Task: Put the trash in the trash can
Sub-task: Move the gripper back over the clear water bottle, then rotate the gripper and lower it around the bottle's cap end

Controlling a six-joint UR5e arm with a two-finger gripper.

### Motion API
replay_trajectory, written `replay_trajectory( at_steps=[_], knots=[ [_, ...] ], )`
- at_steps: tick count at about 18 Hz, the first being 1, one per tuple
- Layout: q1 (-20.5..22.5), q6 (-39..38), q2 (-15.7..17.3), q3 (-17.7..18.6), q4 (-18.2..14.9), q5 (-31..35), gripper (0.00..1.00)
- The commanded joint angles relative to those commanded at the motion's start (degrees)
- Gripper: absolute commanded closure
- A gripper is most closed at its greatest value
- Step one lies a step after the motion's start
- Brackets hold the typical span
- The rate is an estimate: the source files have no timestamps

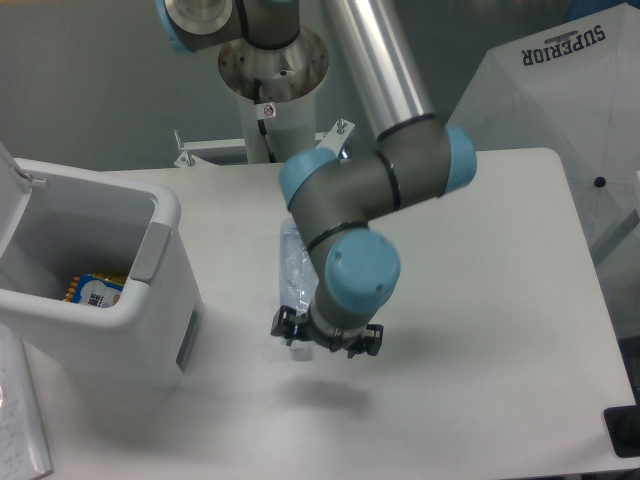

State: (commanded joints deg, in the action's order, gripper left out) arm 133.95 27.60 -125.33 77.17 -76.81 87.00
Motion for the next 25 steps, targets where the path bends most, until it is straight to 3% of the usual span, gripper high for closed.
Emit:
replay_trajectory(
  at_steps=[5, 10, 12, 20, 25],
  knots=[
    [-2.0, -0.5, -2.5, 0.0, -2.8, 3.8, 0.0],
    [-2.7, -3.5, -3.9, -0.3, -2.9, 4.2, 0.03],
    [-3.2, -3.5, -4.0, 0.1, -3.1, 4.3, 0.15],
    [-4.1, -5.4, -4.5, 0.3, -4.9, 7.9, 0.41],
    [-4.1, -5.5, -4.3, 0.1, -4.9, 7.9, 0.69]
  ],
)
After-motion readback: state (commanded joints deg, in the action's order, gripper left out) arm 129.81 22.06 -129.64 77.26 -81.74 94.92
